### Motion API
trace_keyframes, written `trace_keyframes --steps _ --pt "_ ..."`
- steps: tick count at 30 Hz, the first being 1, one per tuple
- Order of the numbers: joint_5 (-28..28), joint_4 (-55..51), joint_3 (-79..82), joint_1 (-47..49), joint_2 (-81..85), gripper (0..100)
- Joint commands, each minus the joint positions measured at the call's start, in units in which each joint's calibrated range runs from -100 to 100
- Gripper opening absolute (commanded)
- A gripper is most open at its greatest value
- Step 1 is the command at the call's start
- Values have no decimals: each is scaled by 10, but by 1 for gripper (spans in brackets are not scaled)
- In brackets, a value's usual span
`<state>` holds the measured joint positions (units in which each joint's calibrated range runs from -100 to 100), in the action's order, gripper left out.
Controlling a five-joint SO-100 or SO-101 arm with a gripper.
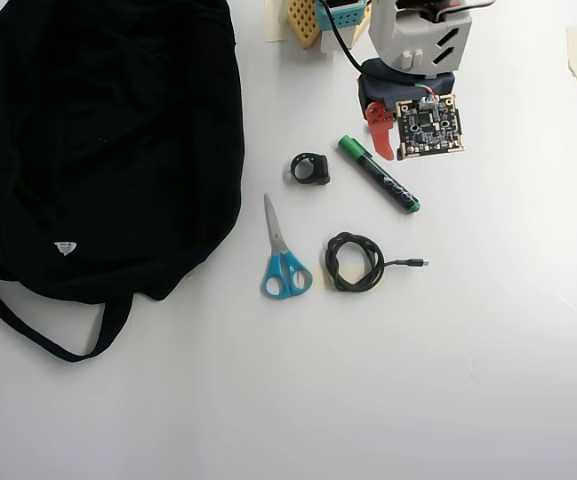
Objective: Put the green marker into the black bag
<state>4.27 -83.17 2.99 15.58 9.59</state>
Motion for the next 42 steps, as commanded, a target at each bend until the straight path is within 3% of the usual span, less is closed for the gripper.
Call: trace_keyframes --steps 1,29,37,42 --pt "1 -22 -15 7 17 2" --pt "-7 -27 -15 25 15 2" --pt "-103 -39 -14 24 7 2" --pt "-131 -62 -2 24 5 2"
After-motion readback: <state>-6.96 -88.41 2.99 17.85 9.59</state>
